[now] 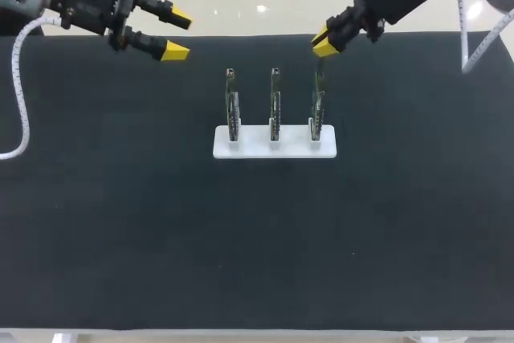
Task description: Pick up the optical module with the left hand, and insert it into the network port with the right hand.
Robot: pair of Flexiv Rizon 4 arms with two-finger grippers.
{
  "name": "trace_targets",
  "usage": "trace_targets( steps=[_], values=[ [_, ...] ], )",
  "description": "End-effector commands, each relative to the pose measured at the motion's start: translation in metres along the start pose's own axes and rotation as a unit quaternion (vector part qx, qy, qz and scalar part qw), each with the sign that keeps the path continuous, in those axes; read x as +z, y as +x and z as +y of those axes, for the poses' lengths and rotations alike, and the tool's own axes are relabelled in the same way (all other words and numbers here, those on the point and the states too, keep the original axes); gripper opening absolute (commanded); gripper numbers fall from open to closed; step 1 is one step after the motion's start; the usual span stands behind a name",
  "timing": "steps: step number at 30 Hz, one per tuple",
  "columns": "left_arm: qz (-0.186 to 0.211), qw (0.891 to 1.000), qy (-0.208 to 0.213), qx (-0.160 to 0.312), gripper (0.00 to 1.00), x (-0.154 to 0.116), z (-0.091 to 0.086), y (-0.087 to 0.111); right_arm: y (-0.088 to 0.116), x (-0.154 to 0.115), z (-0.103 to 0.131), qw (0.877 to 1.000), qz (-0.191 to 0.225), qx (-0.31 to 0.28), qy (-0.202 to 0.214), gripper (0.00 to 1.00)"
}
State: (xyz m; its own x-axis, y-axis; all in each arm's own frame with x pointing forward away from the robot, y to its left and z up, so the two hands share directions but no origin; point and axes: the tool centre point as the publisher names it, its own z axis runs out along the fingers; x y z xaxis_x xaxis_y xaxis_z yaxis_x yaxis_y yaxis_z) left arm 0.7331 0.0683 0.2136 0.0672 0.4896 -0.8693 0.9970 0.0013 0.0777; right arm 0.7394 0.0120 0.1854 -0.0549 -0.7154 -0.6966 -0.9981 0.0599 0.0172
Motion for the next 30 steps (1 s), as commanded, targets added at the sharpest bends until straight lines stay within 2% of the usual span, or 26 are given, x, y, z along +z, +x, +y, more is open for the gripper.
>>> trace_targets(
  steps=[1,30],
  values=[
    [0.001,1.0,-0.001,0.0,1.0,0.001,-0.0004,-0.0001,-0.0002,-0.0015,-0.0007,1.0,0.001,-0.001,-0.001,0.0],
    [0.001,1.0,-0.001,0.0,1.0,0.001,-0.0004,-0.0001,0.003,0.0026,-0.0053,1.0,-0.004,-0.008,0.006,0.0]
  ],
)
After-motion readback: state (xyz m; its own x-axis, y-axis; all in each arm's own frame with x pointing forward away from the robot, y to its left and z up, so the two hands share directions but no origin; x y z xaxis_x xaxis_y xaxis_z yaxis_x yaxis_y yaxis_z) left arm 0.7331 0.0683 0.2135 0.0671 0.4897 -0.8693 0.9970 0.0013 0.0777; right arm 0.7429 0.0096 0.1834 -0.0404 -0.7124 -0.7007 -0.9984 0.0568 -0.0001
